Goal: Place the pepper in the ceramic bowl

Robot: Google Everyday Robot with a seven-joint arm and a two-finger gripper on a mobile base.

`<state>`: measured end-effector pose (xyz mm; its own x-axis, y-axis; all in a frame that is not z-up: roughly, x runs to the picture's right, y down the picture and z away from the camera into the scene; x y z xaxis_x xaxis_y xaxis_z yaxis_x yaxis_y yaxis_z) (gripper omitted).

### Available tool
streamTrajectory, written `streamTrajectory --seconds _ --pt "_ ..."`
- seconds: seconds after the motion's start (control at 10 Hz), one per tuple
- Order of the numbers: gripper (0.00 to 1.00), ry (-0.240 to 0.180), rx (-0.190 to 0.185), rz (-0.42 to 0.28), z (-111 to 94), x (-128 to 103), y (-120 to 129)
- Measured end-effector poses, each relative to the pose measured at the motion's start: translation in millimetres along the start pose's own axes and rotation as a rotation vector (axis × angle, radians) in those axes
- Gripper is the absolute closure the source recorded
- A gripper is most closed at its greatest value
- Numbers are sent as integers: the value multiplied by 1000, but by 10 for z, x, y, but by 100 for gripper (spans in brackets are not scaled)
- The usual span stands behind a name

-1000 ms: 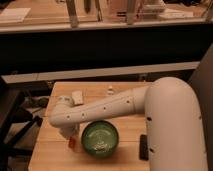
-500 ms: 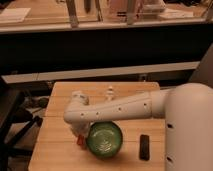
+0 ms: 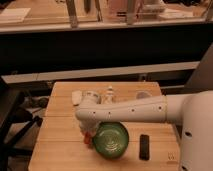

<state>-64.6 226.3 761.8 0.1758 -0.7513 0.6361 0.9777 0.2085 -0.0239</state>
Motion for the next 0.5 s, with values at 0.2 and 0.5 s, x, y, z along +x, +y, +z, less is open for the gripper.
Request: streamTrajectory --seconds 0.2,0.5 --pt "98 0 13 25 -42 65 160" --pt "98 2 31 45 -82 106 239"
